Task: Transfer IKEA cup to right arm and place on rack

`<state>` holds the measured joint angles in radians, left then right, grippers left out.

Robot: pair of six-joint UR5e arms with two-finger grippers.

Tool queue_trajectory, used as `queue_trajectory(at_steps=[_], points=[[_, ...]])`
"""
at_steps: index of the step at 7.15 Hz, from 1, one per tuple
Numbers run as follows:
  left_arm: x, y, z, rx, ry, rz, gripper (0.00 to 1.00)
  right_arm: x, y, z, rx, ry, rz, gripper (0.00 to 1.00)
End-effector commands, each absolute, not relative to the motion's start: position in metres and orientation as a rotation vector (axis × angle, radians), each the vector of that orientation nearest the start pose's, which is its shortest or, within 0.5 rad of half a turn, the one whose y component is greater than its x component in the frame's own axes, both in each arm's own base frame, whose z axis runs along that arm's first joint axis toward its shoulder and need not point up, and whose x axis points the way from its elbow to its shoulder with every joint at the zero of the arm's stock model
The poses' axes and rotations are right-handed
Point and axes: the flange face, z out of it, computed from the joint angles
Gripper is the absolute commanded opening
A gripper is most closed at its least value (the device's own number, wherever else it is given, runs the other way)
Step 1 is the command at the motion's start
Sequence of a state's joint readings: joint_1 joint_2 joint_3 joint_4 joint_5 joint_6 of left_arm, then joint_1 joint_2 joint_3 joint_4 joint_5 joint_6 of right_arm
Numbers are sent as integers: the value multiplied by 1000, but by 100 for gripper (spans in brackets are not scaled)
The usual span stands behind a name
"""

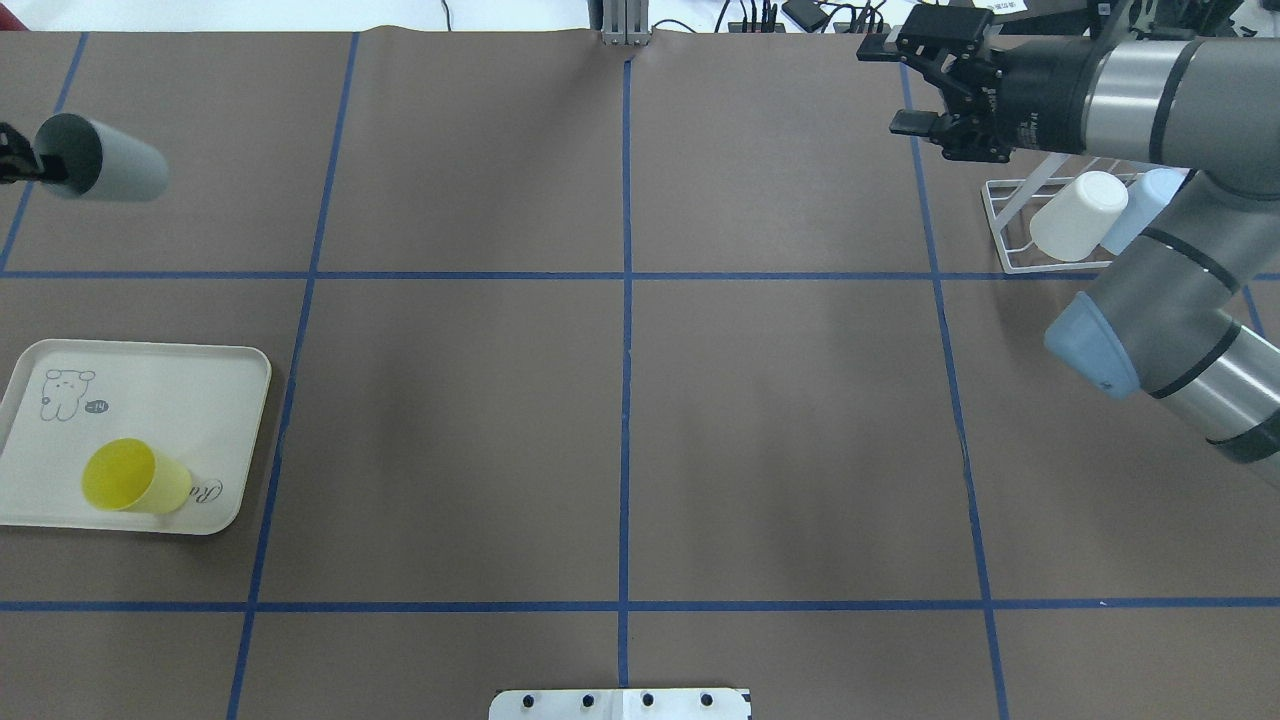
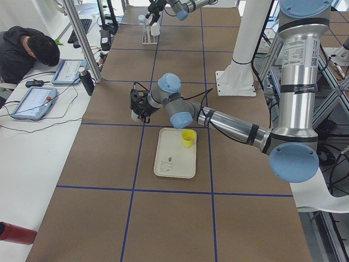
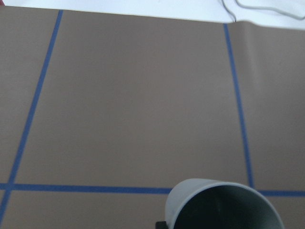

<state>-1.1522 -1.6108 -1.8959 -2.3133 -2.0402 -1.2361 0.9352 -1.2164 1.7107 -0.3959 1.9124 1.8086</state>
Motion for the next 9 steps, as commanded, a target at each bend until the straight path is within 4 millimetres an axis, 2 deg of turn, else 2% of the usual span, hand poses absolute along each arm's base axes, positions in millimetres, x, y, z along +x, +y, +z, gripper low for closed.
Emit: queue_trajectory(at_steps=[1, 2, 3, 4, 5, 6, 7, 8, 9], points=[[188, -512, 309, 276, 1370, -644, 0, -308, -514, 238, 333, -1726, 673, 100], [222, -515, 278, 190, 1491, -693, 0, -329, -505, 229, 343, -1748, 698, 100], [244, -524, 266, 158, 1606, -797, 0, -341, -500, 221, 328, -1775, 752, 100], [272, -521, 265, 97, 1744, -877, 0, -349, -496, 208, 329, -1805, 768, 100], [288, -514, 262, 27, 1867, -928, 0, -351, -497, 191, 312, -1846, 807, 100], [313, -513, 242, -70, 1978, -1007, 0, -356, -497, 171, 264, -1903, 873, 99], [331, -515, 212, -184, 2077, -1090, 0, -371, -497, 148, 254, -1942, 899, 99], [344, -517, 201, -265, 2163, -1150, 0, -388, -497, 130, 253, -1963, 909, 99], [348, -523, 210, -297, 2251, -1172, 0, -394, -498, 124, 248, -1972, 924, 99]])
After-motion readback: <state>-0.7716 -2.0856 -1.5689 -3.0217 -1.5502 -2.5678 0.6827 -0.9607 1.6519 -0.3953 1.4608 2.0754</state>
